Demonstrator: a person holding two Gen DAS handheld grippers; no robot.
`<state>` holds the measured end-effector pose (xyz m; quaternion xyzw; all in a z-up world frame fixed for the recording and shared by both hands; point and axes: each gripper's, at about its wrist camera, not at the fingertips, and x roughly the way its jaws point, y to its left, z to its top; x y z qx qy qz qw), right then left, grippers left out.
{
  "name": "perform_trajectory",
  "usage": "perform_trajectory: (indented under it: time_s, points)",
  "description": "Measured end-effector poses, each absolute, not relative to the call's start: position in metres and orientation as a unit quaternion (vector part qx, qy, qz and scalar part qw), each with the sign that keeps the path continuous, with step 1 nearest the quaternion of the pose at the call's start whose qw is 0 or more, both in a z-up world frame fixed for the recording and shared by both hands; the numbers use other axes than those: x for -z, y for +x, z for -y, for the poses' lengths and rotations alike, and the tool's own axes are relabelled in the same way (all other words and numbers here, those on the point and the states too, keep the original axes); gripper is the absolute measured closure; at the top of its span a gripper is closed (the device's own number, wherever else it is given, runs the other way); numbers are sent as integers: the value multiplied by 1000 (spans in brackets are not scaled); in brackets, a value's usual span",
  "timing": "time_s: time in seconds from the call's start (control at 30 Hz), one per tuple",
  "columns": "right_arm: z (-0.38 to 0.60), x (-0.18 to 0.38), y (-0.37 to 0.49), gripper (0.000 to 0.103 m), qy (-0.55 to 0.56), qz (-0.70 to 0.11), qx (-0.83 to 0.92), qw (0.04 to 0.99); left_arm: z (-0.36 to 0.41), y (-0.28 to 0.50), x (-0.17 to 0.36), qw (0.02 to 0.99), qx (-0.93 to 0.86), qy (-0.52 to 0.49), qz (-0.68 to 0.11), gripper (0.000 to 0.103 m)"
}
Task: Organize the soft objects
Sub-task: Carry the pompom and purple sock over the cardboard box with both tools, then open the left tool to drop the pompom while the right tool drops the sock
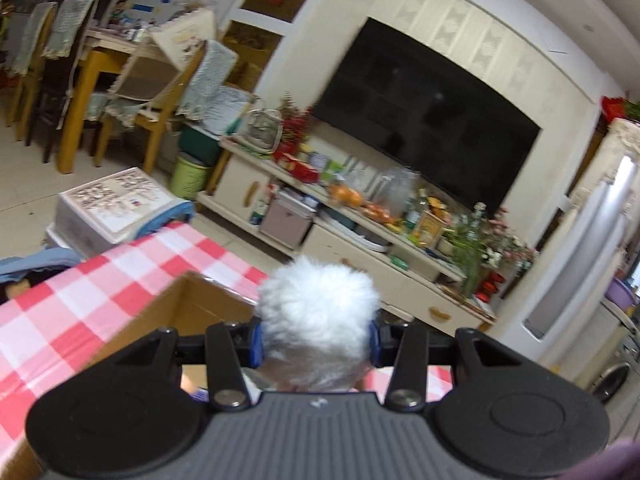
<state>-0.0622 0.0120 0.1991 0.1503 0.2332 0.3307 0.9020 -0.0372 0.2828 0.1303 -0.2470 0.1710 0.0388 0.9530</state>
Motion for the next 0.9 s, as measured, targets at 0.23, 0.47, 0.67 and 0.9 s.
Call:
perform_trajectory:
  time_s: [0.23,0.47,0.67,0.9]
  points:
    - [-55,-183,-54,58,131,-266,-364,883,-302,-28,-123,950,-54,-242,-191,58]
    - [-64,-171,-57,41,116,-293,-373,873,-304,-22,-116,951,-62,-215,-213,53]
    - [-49,-176,-66,4,129,-281,-360,880,-301,-24,-118,951,-74,-207,-219,23]
    - [-28,-178,-81,0,105,-249,-325,906,-287,-25,-122,955,-70,-189,-218,8]
